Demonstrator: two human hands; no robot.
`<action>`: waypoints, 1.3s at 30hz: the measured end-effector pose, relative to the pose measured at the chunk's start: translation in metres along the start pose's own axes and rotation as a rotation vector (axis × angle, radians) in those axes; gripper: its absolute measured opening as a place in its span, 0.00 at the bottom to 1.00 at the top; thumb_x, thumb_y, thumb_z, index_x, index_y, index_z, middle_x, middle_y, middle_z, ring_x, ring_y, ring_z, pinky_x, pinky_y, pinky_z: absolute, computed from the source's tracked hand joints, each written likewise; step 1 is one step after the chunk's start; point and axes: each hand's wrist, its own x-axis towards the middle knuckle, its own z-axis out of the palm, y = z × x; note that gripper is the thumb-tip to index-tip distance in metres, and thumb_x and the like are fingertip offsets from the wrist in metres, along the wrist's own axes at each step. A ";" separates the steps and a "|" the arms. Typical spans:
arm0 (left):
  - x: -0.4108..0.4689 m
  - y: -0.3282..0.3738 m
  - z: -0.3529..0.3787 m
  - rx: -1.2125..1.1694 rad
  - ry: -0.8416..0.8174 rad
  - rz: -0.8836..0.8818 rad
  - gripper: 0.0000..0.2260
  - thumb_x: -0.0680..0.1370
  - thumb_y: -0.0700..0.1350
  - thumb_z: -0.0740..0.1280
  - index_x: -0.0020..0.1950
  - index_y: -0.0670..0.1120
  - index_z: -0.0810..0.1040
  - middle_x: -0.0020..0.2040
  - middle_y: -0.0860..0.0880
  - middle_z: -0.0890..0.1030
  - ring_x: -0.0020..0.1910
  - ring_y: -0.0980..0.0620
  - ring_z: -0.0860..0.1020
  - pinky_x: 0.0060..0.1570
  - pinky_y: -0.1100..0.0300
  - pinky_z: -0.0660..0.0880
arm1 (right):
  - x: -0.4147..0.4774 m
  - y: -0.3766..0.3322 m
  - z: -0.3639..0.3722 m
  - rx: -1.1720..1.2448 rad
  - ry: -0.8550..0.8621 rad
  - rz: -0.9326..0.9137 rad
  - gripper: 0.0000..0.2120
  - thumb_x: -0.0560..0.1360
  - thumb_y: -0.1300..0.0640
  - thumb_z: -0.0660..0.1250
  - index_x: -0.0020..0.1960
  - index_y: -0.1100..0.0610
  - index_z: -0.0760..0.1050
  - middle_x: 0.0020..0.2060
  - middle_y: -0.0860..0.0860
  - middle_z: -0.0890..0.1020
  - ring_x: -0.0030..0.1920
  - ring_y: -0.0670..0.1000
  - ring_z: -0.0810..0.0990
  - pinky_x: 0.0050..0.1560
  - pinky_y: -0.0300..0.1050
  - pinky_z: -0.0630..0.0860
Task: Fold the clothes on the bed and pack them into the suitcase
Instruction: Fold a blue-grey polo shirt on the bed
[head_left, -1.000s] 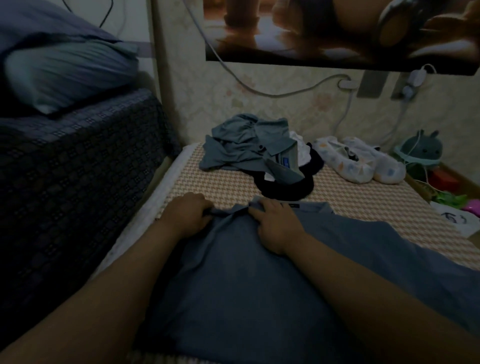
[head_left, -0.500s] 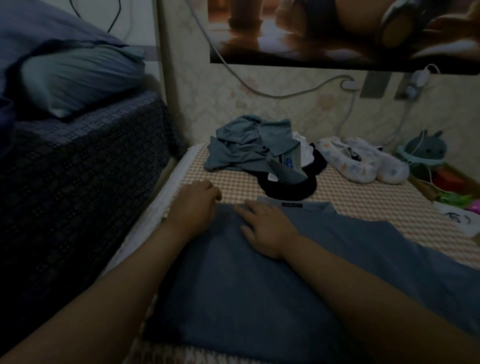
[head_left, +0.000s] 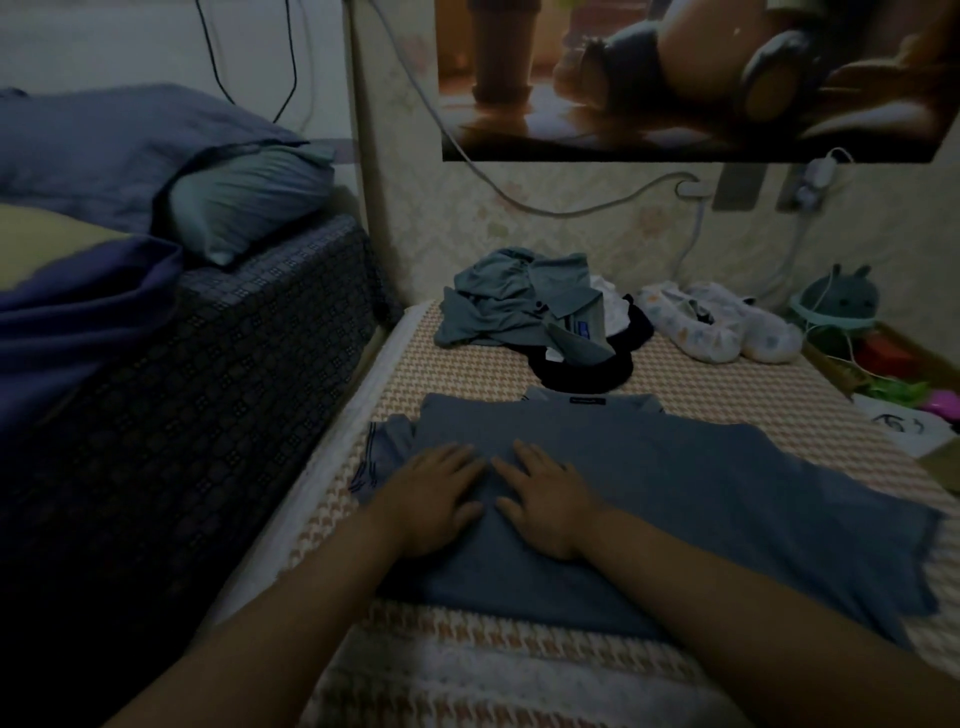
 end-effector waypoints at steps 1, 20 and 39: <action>-0.008 0.006 0.005 -0.026 -0.078 -0.017 0.43 0.71 0.75 0.39 0.80 0.51 0.46 0.80 0.51 0.46 0.78 0.50 0.46 0.75 0.50 0.43 | -0.008 -0.007 0.003 0.016 -0.011 -0.001 0.30 0.80 0.37 0.47 0.79 0.44 0.42 0.78 0.52 0.41 0.78 0.53 0.42 0.75 0.61 0.46; 0.050 0.144 -0.051 -0.235 -0.061 0.015 0.25 0.81 0.54 0.59 0.76 0.45 0.63 0.76 0.45 0.63 0.73 0.44 0.64 0.72 0.52 0.60 | -0.141 0.157 -0.031 -0.076 0.314 0.677 0.17 0.81 0.52 0.55 0.66 0.56 0.71 0.64 0.56 0.74 0.62 0.55 0.72 0.63 0.48 0.69; 0.078 0.298 0.020 -0.077 -0.090 0.453 0.36 0.75 0.72 0.49 0.77 0.62 0.36 0.78 0.54 0.33 0.77 0.50 0.34 0.74 0.43 0.35 | -0.188 0.241 -0.018 0.281 0.458 0.558 0.22 0.79 0.50 0.62 0.71 0.54 0.64 0.58 0.55 0.79 0.53 0.57 0.79 0.44 0.46 0.73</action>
